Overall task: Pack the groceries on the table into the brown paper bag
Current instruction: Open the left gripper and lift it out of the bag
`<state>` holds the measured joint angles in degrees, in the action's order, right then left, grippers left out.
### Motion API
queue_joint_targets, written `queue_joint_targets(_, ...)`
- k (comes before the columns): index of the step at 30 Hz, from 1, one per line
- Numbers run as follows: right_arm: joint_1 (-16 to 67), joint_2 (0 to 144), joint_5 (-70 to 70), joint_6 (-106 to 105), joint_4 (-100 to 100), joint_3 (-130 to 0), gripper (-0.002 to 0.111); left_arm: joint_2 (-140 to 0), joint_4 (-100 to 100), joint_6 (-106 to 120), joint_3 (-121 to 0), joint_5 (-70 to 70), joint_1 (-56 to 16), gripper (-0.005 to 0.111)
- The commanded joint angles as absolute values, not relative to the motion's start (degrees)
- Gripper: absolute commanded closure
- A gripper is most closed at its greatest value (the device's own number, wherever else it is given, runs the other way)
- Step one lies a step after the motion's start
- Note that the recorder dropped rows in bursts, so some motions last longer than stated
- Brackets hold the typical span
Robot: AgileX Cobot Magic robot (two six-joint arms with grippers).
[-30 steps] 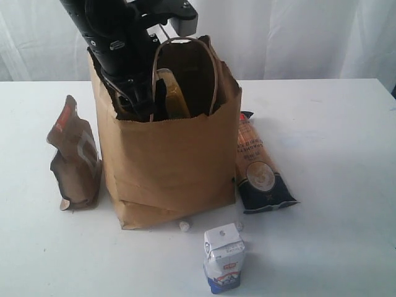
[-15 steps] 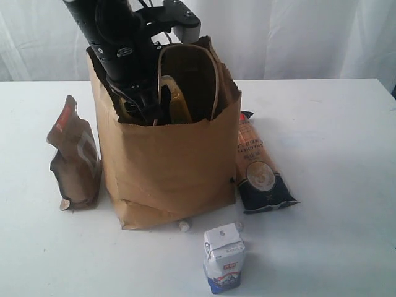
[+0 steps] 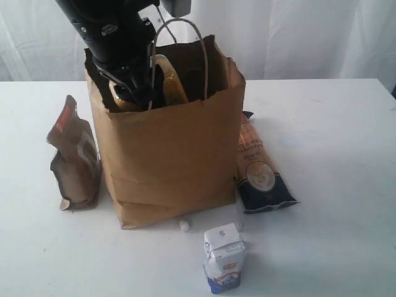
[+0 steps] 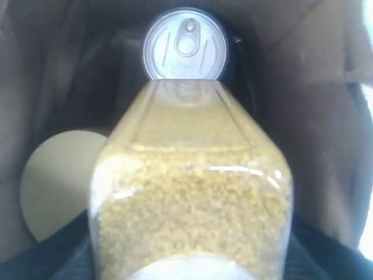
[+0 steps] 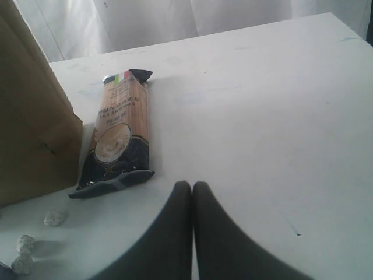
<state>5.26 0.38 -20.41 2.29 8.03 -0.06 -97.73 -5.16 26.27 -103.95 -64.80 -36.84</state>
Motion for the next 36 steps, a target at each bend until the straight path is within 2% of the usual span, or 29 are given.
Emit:
queue_joint_targets(1, 5.11, 0.00, -19.71, 2.24, 7.85, 0.00, 0.108, -96.08, -5.67, 25.39, -104.72, -69.96, -36.79, 0.046)
queue_joint_targets(4, 5.11, 0.00, -19.71, 2.24, 7.85, 0.00, 0.108, -96.08, -5.67, 24.07, -104.72, -69.96, -36.79, 0.029)
queue_joint_targets(6, 5.11, 0.00, -19.71, 2.24, 7.85, 0.00, 0.108, -96.08, -5.67, 23.92, -104.72, -69.96, -36.79, 0.022)
queue_joint_targets(26, 5.11, 0.00, -19.71, 2.24, 7.85, 0.00, 0.108, -92.36, -1.93, 23.68, -104.72, -69.96, -36.79, 0.022)
queue_joint_targets(36, 5.11, 0.00, -19.71, 2.24, 7.85, 0.00, 0.108, -87.28, -0.32, 22.19, -104.72, -69.96, -36.79, 0.026)
